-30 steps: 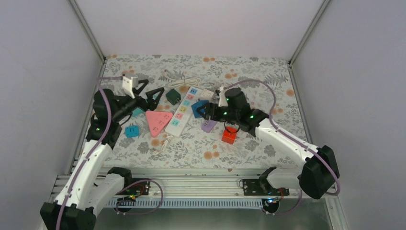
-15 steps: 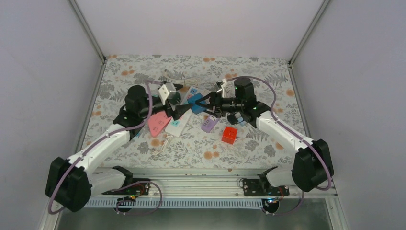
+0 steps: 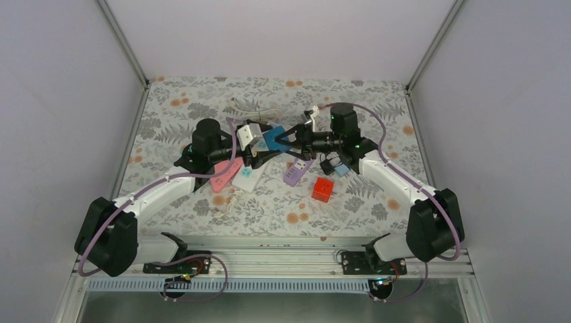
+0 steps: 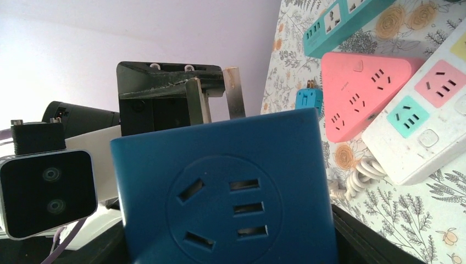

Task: Insert the plug

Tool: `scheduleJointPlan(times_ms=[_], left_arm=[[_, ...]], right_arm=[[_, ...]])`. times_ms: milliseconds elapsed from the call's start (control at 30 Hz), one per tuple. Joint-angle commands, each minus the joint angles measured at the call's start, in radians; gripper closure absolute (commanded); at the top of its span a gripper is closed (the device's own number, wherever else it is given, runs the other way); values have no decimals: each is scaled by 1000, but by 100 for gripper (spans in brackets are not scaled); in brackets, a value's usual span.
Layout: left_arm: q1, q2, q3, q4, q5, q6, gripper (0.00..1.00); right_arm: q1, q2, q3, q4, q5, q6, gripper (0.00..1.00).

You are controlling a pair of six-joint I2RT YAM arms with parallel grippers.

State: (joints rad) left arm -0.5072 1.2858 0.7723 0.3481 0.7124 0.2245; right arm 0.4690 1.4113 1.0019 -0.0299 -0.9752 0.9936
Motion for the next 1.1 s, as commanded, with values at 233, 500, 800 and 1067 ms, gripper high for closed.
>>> scheduleJointPlan(times_ms=[233, 500, 800, 1067], left_arm=[[-10, -20, -79, 219, -21, -64, 41], [-10, 52, -38, 273, 8, -217, 41], [-16, 61, -113, 373, -72, -200, 16], [-25, 6, -152, 341, -70, -222, 11]], right_arm=[[-13, 26, 45, 50, 0, -81, 23], [-20, 6, 36, 59, 43, -168, 20], [-15, -42, -80, 32, 157, -163, 49], [-13, -53, -61, -39, 194, -167, 50]])
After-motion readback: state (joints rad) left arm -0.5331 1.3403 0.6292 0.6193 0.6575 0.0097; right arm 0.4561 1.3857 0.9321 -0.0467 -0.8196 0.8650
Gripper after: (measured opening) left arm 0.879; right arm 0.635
